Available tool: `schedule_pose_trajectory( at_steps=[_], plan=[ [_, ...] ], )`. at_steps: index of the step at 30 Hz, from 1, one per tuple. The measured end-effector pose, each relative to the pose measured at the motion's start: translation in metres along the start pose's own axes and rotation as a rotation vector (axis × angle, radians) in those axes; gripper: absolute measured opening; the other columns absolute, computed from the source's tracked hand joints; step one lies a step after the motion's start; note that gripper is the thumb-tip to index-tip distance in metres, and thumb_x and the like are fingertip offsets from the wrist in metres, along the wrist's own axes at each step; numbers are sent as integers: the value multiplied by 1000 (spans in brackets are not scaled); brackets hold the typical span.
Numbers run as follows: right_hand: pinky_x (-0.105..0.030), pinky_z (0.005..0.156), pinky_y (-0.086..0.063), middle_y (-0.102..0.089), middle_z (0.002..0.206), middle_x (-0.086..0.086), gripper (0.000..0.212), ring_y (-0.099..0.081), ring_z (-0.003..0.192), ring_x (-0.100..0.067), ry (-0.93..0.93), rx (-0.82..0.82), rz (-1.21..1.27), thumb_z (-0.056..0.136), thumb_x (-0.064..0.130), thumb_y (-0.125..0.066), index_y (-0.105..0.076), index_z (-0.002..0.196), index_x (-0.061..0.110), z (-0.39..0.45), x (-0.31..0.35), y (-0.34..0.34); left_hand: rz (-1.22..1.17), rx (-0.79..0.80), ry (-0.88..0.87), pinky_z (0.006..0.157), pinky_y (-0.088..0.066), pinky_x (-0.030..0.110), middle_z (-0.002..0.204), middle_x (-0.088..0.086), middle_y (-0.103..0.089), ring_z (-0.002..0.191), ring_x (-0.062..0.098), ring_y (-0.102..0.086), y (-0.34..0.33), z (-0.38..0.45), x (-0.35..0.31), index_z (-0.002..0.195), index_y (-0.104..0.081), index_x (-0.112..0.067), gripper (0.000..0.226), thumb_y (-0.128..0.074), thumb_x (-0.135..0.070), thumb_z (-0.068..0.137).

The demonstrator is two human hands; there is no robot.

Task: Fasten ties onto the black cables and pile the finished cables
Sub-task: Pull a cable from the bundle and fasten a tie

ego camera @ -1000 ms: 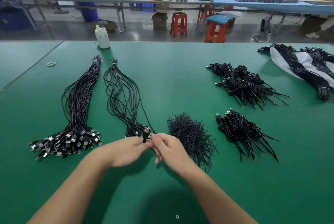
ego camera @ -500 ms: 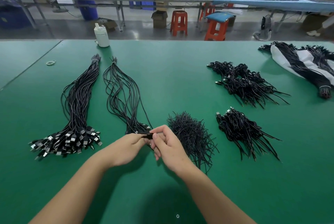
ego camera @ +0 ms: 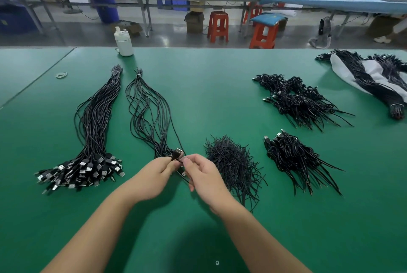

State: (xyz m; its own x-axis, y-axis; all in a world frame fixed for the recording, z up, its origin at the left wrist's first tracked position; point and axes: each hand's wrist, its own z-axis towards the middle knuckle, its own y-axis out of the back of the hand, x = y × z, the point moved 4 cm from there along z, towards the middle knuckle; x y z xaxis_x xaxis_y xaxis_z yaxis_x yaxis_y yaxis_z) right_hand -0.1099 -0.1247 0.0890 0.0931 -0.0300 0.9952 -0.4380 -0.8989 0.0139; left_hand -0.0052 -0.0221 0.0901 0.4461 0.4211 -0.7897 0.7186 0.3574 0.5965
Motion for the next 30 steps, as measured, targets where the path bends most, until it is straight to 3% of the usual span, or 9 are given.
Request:
schedule_pose_trajectory(
  at_steps=[5,10,14,16,18,21,23,26,30],
  plan=[
    [-6,50,-35,-58,51,23,22,-52,47,8,8,-8,-78,103,17,-48,-68,94,20,-1,1,1,-57,114,-8,111,-40,40,121,-7,-69,118,12,-60,3,-2,8,111,-68,-13,30,-42,-26,106],
    [-32,58,-38,-43,48,11,32,-40,45,-12,2,55,-75,103,24,-46,-61,75,21,1,-5,-9,-847,-97,38,111,-43,38,129,10,-66,126,21,-59,3,5,4,131,-54,-2,45,-35,-32,104],
    [-39,62,-38,-38,51,12,33,-37,44,-8,2,120,-42,104,27,-43,-55,73,24,1,-19,-19,-1374,-299,24,89,-58,37,112,22,-71,110,32,-68,13,13,-10,119,-57,4,49,-24,-31,108],
    [-41,64,-37,-37,49,13,34,-36,45,-8,-17,140,-41,102,34,-43,-53,70,26,0,-27,-23,-1436,-293,26,61,-60,27,87,12,-74,79,22,-74,19,12,-16,106,-61,-2,42,-31,-30,106],
    [-41,67,-38,-37,48,13,39,-38,46,-9,-51,168,-46,98,43,-45,-47,63,26,-2,-35,-24,-1423,-198,-14,36,-37,16,66,1,-61,42,7,-50,24,8,-20,98,-62,-6,33,-39,-29,102],
    [-38,75,-37,-40,49,15,45,-44,52,-10,-111,187,-85,97,46,-46,-41,58,25,-4,-43,-20,-1312,108,-68,31,-21,14,56,2,-45,32,2,-19,26,-1,-17,100,-68,2,39,-39,-24,101],
    [-34,70,-37,-43,49,12,47,-43,55,-15,-176,168,-131,97,48,-48,-49,57,23,-3,-44,-14,-1000,359,-31,34,-24,13,52,14,-38,30,5,-21,18,-11,-8,111,-62,14,45,-39,-23,102],
    [-29,52,-27,-43,46,7,47,-33,47,-15,-204,179,-350,97,44,-48,-67,65,15,-3,-44,-9,-338,639,116,37,-27,21,66,32,-59,31,10,-30,-3,-26,18,107,-67,6,46,-39,-30,105],
    [-20,37,-22,-43,38,11,46,-29,35,-9,-262,195,-522,99,44,-45,-71,74,16,-6,-47,-6,-139,640,323,52,-49,25,100,18,-74,50,14,-62,-25,-36,33,112,-61,2,39,-30,-22,110]
  ],
)
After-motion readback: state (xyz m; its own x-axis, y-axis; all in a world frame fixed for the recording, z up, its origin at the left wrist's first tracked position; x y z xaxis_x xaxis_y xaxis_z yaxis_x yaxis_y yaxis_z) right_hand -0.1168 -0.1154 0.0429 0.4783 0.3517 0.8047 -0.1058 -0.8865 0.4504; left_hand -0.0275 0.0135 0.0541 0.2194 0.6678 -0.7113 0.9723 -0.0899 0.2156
